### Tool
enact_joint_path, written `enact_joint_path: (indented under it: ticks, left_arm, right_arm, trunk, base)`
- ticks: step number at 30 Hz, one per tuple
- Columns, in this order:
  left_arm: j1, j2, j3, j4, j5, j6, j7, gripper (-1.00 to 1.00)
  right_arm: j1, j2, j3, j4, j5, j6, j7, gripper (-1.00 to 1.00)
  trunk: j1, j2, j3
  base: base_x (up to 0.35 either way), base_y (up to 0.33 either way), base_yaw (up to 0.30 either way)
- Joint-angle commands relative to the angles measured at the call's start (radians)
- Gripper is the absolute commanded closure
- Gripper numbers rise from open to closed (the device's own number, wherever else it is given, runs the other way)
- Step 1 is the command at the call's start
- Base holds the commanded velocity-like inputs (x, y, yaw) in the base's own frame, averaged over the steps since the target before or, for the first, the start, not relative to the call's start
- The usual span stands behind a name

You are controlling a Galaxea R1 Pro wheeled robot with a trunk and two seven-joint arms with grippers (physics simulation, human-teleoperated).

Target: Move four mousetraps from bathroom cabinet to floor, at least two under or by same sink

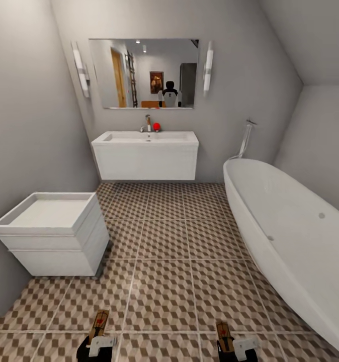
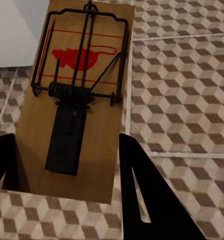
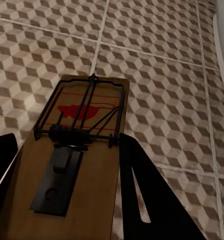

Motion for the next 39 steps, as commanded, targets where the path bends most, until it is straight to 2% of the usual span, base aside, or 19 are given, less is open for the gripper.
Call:
enact_joint_path:
  ticks: [1, 39]
  left_arm:
    - [-0.002, -0.001, -0.009, 0.004, 0.006, -0.005, 0.005, 1.0]
    - [-0.002, -0.001, -0.009, 0.004, 0.006, -0.005, 0.005, 1.0]
  right_arm:
    - [-0.001, 0.0, 0.003, 0.001, 0.007, -0.001, -0.005, 1.0]
    - [-0.001, 0.0, 0.003, 0.001, 0.008, 0.0, -0.005, 1.0]
  trunk:
    - [0.001, 0.0, -0.001]
    - [0.001, 0.0, -0.001]
  base:
    - [0.343, 0.0, 0.0]
    - [0.343, 0.0, 0.0]
